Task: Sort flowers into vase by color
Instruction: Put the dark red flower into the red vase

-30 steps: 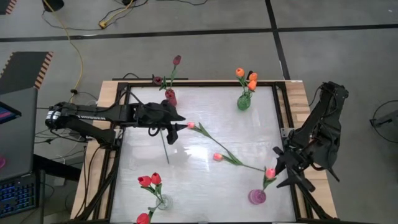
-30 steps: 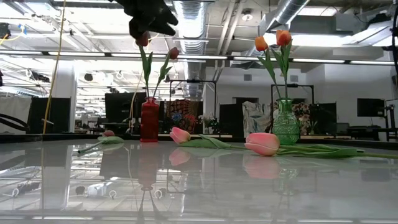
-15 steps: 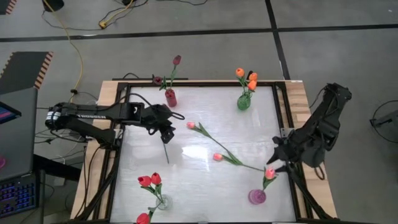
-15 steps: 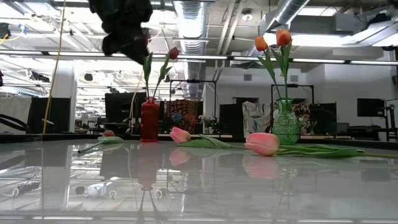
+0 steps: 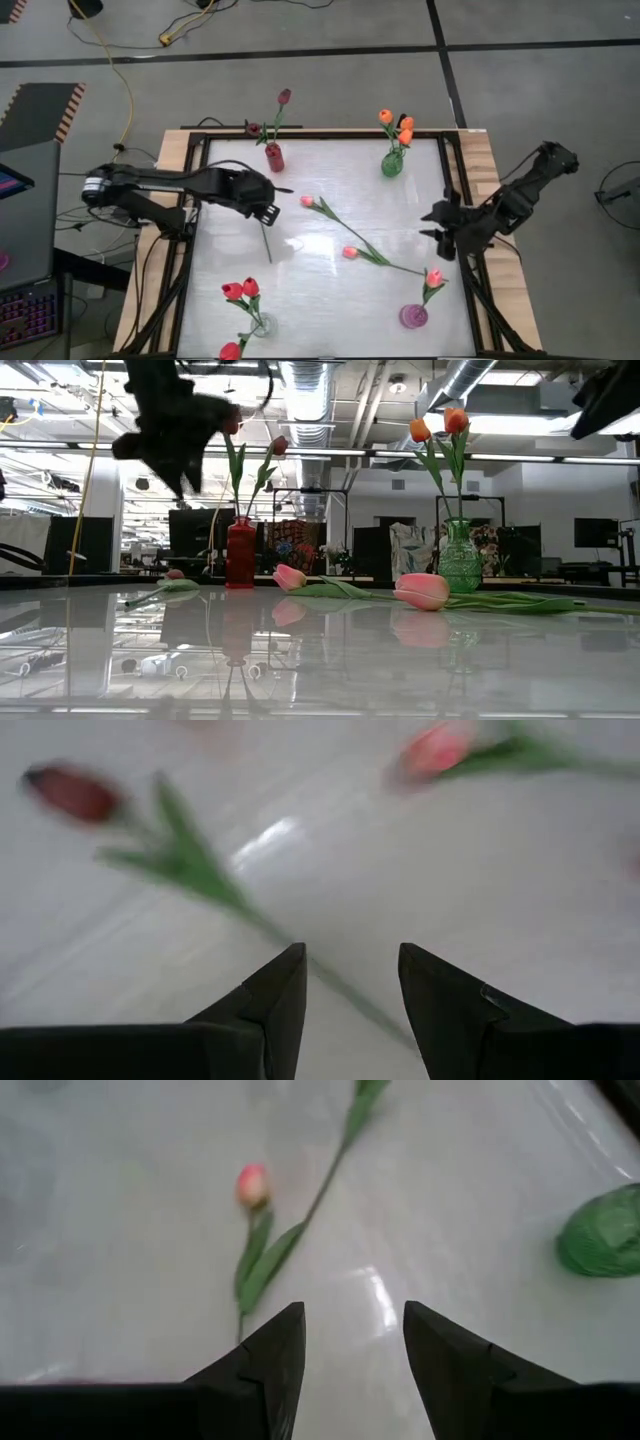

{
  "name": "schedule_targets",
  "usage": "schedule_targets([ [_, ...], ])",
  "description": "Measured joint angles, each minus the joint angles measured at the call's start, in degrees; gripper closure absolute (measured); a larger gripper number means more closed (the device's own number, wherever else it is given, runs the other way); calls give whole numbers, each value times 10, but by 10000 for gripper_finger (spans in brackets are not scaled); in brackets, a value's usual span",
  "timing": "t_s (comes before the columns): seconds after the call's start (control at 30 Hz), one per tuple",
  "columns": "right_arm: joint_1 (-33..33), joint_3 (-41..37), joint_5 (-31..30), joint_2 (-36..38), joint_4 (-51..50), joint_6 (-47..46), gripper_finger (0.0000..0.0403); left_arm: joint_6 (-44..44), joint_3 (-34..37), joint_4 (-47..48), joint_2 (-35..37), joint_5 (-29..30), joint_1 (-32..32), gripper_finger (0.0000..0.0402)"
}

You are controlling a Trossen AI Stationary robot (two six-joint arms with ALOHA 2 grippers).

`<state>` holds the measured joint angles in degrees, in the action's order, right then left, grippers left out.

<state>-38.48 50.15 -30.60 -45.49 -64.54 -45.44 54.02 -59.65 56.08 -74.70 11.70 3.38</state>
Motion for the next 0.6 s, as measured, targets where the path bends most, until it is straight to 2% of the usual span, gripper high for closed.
schedule_targets([
  [0.13,40,0,-8,-8,1,0,207,3,1,9,-46,12,5,253],
  [0.3,77,0,-7,-18,3,-1,207,1,1,16,-105,0,33,253],
  [0.6,94,0,-5,-49,3,-2,207,-13,1,20,-183,-4,88,253],
])
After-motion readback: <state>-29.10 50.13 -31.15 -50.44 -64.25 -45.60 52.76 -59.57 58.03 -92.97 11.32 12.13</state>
